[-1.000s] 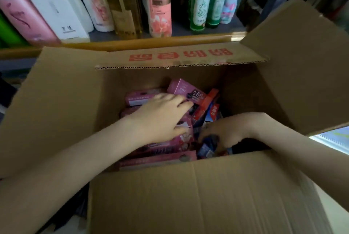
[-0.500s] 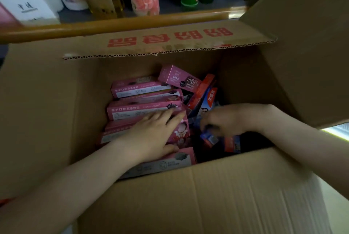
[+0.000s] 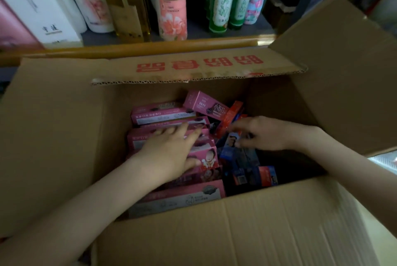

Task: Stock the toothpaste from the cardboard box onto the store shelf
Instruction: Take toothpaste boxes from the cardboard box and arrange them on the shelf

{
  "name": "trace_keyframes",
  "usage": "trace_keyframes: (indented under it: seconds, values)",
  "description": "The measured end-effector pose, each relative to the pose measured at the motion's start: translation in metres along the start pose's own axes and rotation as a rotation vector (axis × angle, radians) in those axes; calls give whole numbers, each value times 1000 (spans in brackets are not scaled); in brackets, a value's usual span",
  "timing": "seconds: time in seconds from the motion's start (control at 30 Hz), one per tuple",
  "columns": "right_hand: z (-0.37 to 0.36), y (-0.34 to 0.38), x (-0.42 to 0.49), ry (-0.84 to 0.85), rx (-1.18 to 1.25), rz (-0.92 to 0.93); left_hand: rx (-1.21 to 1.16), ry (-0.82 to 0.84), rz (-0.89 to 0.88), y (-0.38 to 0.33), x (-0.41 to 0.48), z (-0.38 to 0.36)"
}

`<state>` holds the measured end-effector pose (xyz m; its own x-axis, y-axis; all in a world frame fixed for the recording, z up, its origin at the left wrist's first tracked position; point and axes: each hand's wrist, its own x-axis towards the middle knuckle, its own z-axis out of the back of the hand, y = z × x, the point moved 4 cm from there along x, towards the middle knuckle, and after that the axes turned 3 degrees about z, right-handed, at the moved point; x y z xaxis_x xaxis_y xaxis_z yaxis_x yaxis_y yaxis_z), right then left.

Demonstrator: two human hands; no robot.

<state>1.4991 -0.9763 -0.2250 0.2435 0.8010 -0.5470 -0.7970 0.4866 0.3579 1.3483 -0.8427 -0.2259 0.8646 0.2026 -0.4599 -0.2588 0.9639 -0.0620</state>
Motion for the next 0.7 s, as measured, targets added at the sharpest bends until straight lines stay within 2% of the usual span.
trace_keyframes:
  seconds: [0.07,0.13,0.23,0.3,0.5,0.6,0.7]
  values:
    - [22,-3,-4,-247,75,20,30,-81,59,13,0,24]
    - [35,-4,-7,-401,128,25,13,-170,119,29,2,49]
    - [49,1,-5,-541,123,55,-2,-282,124,55,10,70]
    - [54,9,0,-567,90,102,15,-314,92,68,15,74]
    - [48,40,25,-361,105,215,123,-352,122,104,26,72]
    - [37,57,41,-145,99,258,173,-339,169,119,30,65]
    - [13,67,54,100,-39,241,223,-343,180,129,32,58]
